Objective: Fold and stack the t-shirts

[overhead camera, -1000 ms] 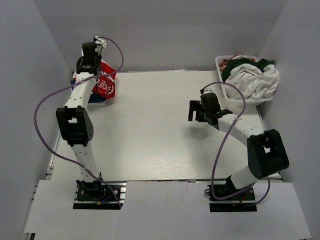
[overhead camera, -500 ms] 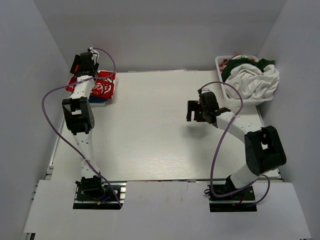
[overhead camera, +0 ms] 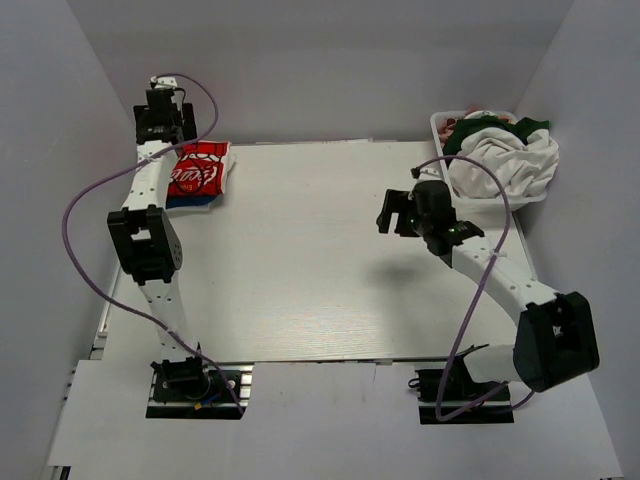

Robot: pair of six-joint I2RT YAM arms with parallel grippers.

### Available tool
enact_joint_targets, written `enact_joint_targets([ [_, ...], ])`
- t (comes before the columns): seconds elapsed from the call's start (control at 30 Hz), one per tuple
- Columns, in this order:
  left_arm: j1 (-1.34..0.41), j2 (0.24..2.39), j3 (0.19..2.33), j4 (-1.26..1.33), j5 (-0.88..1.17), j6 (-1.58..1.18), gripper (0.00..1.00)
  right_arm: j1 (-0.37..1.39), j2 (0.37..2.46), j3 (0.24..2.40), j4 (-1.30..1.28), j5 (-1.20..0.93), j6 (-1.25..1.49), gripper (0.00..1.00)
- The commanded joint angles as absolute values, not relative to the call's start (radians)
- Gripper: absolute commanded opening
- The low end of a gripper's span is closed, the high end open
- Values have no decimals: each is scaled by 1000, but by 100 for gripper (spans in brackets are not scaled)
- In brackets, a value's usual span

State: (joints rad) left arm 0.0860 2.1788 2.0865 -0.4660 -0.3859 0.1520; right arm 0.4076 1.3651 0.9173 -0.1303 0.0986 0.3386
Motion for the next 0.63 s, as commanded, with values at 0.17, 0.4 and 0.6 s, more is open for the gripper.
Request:
enact_joint_targets([
  [0.17,0,1417,1144,-282,173,-449,100,408,1204,841,-150,146,442,90],
  [0.4,-80,976,585,-20,336,-555,100,408,1106,698,-47,97,508,90],
  [0.6,-91,861,560,-170,158,-511,100,407,1071,604,38,46,541,90],
])
